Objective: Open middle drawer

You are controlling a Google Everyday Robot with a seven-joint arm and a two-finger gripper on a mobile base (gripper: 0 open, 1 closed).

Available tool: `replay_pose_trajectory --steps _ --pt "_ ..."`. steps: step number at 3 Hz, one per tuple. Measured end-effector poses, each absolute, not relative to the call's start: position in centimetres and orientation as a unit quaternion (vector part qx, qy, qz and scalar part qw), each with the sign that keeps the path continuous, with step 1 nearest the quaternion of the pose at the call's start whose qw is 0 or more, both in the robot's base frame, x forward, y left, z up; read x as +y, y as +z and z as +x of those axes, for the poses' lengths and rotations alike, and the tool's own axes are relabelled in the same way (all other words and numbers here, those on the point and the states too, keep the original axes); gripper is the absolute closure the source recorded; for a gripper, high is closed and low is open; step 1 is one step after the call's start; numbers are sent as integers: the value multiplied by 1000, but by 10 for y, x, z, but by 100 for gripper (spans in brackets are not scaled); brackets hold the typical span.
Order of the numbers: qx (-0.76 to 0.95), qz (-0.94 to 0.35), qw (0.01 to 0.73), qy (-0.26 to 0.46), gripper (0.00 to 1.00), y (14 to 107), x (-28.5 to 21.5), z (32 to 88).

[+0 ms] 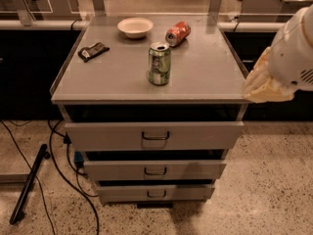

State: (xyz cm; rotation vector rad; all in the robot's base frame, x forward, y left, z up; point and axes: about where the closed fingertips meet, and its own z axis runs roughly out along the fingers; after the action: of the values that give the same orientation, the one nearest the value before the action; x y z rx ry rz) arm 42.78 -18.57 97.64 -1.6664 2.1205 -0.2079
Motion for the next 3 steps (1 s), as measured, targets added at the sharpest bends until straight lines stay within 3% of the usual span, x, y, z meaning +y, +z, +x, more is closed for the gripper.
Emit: replay_pose_trajectory --steps 1,3 --pt "768 -601 213 -65 95 929 -171 428" --pt "779 -604 166 -27 100 788 -138 417"
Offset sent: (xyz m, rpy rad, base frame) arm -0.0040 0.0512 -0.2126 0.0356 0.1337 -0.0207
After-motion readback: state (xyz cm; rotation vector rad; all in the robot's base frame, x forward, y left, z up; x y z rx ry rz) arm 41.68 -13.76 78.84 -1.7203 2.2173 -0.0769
